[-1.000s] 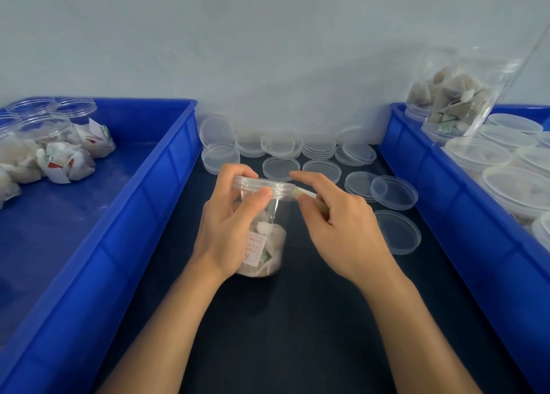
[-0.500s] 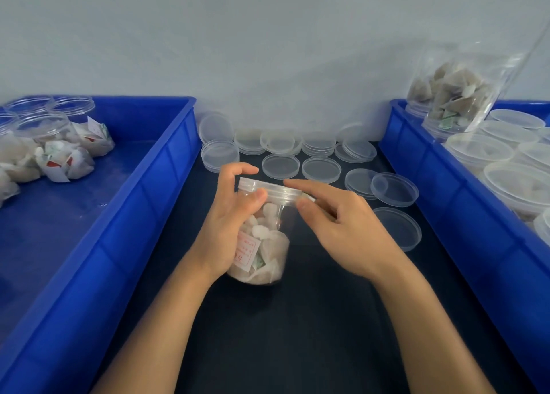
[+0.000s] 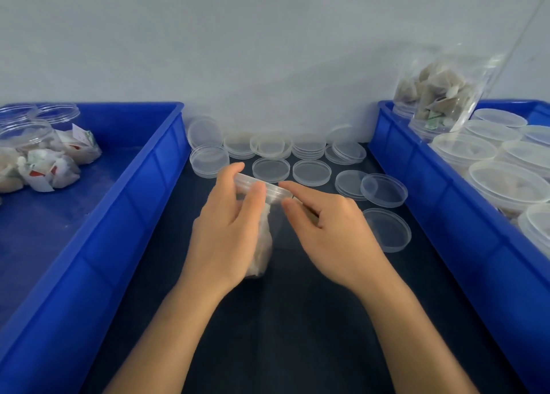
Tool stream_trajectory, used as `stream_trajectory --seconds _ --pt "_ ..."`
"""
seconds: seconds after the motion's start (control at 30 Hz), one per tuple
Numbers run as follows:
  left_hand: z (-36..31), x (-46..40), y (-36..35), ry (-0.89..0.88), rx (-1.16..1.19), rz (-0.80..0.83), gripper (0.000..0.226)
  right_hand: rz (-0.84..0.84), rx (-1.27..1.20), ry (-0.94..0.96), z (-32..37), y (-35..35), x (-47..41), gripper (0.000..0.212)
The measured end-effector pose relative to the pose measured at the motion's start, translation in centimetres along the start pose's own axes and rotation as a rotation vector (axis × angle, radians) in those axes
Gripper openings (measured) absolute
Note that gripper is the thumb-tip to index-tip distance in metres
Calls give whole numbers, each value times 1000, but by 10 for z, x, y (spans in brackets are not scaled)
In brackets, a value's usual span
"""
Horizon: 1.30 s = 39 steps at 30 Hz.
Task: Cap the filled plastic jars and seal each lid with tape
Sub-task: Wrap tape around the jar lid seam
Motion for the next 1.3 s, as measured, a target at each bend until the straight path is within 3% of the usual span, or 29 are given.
stream_trajectory --seconds 0.1,0.3,0.7,1.0,1.1,1.3 --pt "-1 1 -4 -15 -93 -44 67 55 -38 -9 3 -5 0 42" --pt "7 -4 6 -8 -8 -97 55 38 -74 -2 0 -3 0 37" --pt "5 -8 7 -46 49 -34 46 64 -171 -45 -16 -5 -7 26" --pt "12 -11 10 -53 121 19 54 94 -272 -41 -15 -15 -7 24" --pt "14 -10 10 -73 63 1 61 65 -290 -45 -13 -16 -6 26" --pt "2 -4 9 -157 -264 -159 73 22 -171 -60 -16 -17 -6 26"
Point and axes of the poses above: each hand's wrist, its own x-axis away from the middle knuckle, its own y-axis out of the back of the hand, z = x × y, the point moved 6 cm from there along -x, towards the middle knuckle, and after that the axes turned 9 degrees about y, right-handed, at the moved point
